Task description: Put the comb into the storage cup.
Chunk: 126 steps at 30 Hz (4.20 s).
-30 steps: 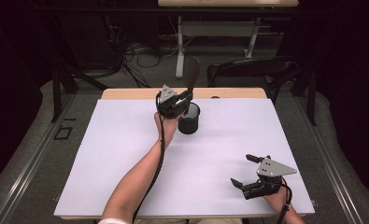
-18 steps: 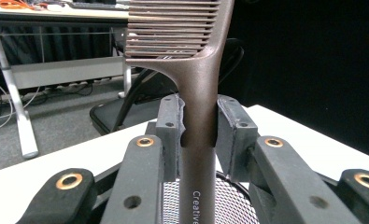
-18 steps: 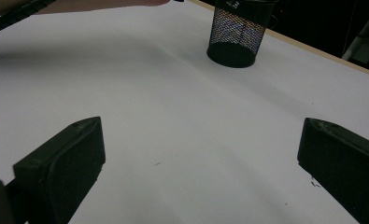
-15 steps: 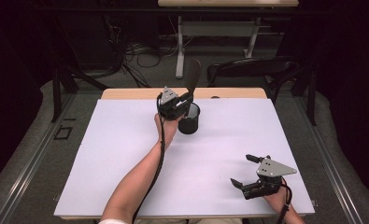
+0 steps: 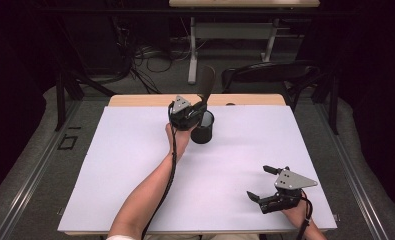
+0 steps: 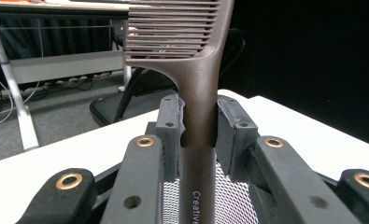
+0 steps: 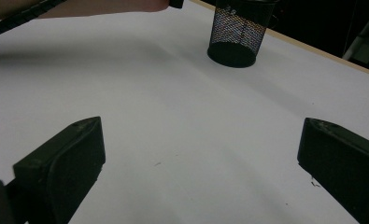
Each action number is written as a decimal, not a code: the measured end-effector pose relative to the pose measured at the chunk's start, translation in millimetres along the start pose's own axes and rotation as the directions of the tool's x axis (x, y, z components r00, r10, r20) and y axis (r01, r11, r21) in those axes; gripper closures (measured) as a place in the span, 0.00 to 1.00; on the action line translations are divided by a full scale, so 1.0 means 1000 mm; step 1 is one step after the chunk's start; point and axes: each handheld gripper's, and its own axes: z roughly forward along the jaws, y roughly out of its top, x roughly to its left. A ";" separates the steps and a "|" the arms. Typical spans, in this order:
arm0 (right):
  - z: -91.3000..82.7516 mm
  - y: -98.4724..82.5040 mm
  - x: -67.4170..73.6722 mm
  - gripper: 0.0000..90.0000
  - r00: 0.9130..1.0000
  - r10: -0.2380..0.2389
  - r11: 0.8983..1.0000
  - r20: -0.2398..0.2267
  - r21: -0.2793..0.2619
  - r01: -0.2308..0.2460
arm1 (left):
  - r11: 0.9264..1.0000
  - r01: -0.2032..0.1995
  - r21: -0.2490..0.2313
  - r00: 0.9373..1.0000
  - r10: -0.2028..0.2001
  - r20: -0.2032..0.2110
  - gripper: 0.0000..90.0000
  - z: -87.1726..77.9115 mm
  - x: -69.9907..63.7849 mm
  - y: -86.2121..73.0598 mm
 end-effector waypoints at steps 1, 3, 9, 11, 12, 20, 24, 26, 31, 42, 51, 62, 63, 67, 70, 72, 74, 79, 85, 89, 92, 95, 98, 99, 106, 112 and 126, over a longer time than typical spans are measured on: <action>0.000 0.000 0.000 0.01 1.000 0.000 1.000 0.000 0.000 0.000 | 1.000 -0.001 0.002 1.000 0.001 0.000 0.81 0.000 0.000 0.000; 0.000 0.000 0.000 0.01 1.000 -0.001 1.000 -0.001 0.000 0.001 | 1.000 -0.006 0.006 1.000 0.006 0.000 0.81 0.000 0.000 -0.001; 0.000 0.000 0.000 0.01 1.000 -0.003 1.000 -0.004 0.000 0.003 | 1.000 -0.001 0.008 1.000 0.001 -0.005 0.80 0.000 0.000 -0.004; 0.000 0.000 0.000 0.01 1.000 -0.004 1.000 -0.003 0.000 0.004 | 1.000 -0.008 0.014 1.000 0.008 -0.004 0.80 0.000 0.001 -0.004; 0.000 0.000 0.000 0.01 1.000 -0.003 1.000 -0.003 0.000 0.003 | 1.000 -0.009 0.014 1.000 0.009 -0.005 0.80 0.000 0.001 -0.004; 0.000 0.000 0.000 0.01 1.000 -0.002 1.000 -0.003 0.000 0.002 | 1.000 0.002 0.015 1.000 -0.002 -0.005 0.80 0.000 0.001 -0.006; 0.000 0.000 0.000 0.01 1.000 -0.004 1.000 -0.003 0.000 0.004 | 1.000 -0.006 0.023 1.000 0.006 -0.003 0.80 0.001 0.001 -0.007; 0.000 0.000 0.000 0.01 1.000 -0.003 1.000 -0.003 0.000 0.003 | 1.000 -0.008 0.024 1.000 0.008 -0.002 0.80 0.001 0.001 -0.007; 0.000 0.000 0.000 0.01 1.000 -0.004 1.000 -0.003 0.000 0.004 | 1.000 -0.010 0.024 1.000 0.010 -0.003 0.80 0.001 0.001 -0.008; 0.000 0.000 0.000 0.01 1.000 -0.003 1.000 -0.003 0.000 0.003 | 0.999 -0.022 0.030 1.000 0.022 -0.005 0.80 0.002 -0.001 -0.011; 0.000 0.000 0.000 0.01 1.000 -0.002 1.000 -0.003 0.001 0.002 | 0.999 -0.035 0.039 0.999 0.036 -0.012 0.80 0.003 -0.002 -0.013; 0.000 0.000 0.000 0.01 1.000 -0.003 1.000 -0.003 0.000 0.003 | 0.998 -0.045 0.050 0.999 0.046 -0.017 0.80 0.004 -0.004 -0.017; 0.000 0.000 0.000 0.01 1.000 -0.003 1.000 -0.004 -0.001 0.003 | 0.997 -0.048 0.055 0.999 0.049 -0.017 0.80 0.004 -0.005 -0.017; 0.000 0.000 0.000 0.01 1.000 -0.001 1.000 -0.004 0.000 0.001 | 0.995 -0.075 0.065 0.996 0.077 -0.032 0.79 0.003 -0.007 -0.018; 0.000 0.000 0.000 0.01 1.000 -0.004 1.000 -0.003 0.000 0.004 | 0.994 -0.103 0.048 0.994 0.105 -0.042 0.72 0.001 -0.011 -0.017; 0.000 0.000 0.000 0.01 1.000 -0.002 1.000 -0.003 0.001 0.002 | 0.991 -0.123 0.049 0.991 0.125 -0.041 0.62 -0.001 -0.014 -0.015; 0.000 0.000 0.000 0.01 1.000 -0.001 1.000 -0.002 0.002 0.001 | 0.992 -0.123 0.042 0.991 0.124 -0.043 0.53 -0.003 -0.015 -0.013; 0.000 0.000 0.000 0.01 1.000 -0.006 1.000 -0.003 0.001 0.006 | 0.990 -0.132 0.045 0.990 0.134 -0.050 0.41 -0.010 -0.016 -0.010; 0.000 0.000 0.000 0.01 1.000 -0.004 1.000 -0.003 0.001 0.004 | 0.988 -0.142 0.055 0.989 0.145 -0.042 0.28 -0.021 -0.015 -0.004; 0.000 0.000 0.000 0.01 1.000 -0.004 1.000 0.000 0.003 0.004 | 0.986 -0.144 0.082 0.989 0.146 -0.025 0.21 -0.028 -0.013 0.001; 0.001 0.000 0.000 0.01 1.000 -0.001 1.000 -0.001 0.003 0.001 | 0.985 -0.137 0.108 0.990 0.139 -0.011 0.18 -0.032 -0.010 0.003; 0.001 0.000 0.000 0.01 1.000 -0.001 1.000 0.000 0.011 0.001 | 0.982 -0.138 0.129 0.990 0.140 -0.009 0.15 -0.038 -0.008 0.004; 0.001 0.000 0.000 0.01 1.000 -0.002 1.000 -0.001 0.009 0.002 | 0.981 -0.134 0.143 0.991 0.137 -0.010 0.12 -0.042 -0.005 0.005; 0.001 0.001 0.000 0.01 1.000 -0.002 1.000 -0.002 0.008 0.002 | 0.980 -0.132 0.152 0.991 0.135 -0.007 0.11 -0.044 -0.004 0.006; 0.002 0.001 0.000 0.01 1.000 -0.001 1.000 -0.005 0.010 0.001 | 0.970 -0.140 0.197 0.990 0.143 -0.002 0.03 -0.057 -0.001 0.008; 0.002 0.001 0.000 0.01 1.000 0.000 1.000 -0.005 0.010 0.000 | 0.959 -0.159 0.233 0.987 0.161 0.013 0.00 -0.067 0.000 0.009; 0.002 0.001 0.001 0.01 1.000 -0.002 1.000 -0.006 0.011 0.002 | 0.928 -0.199 0.314 0.979 0.199 0.033 0.00 -0.091 -0.001 0.007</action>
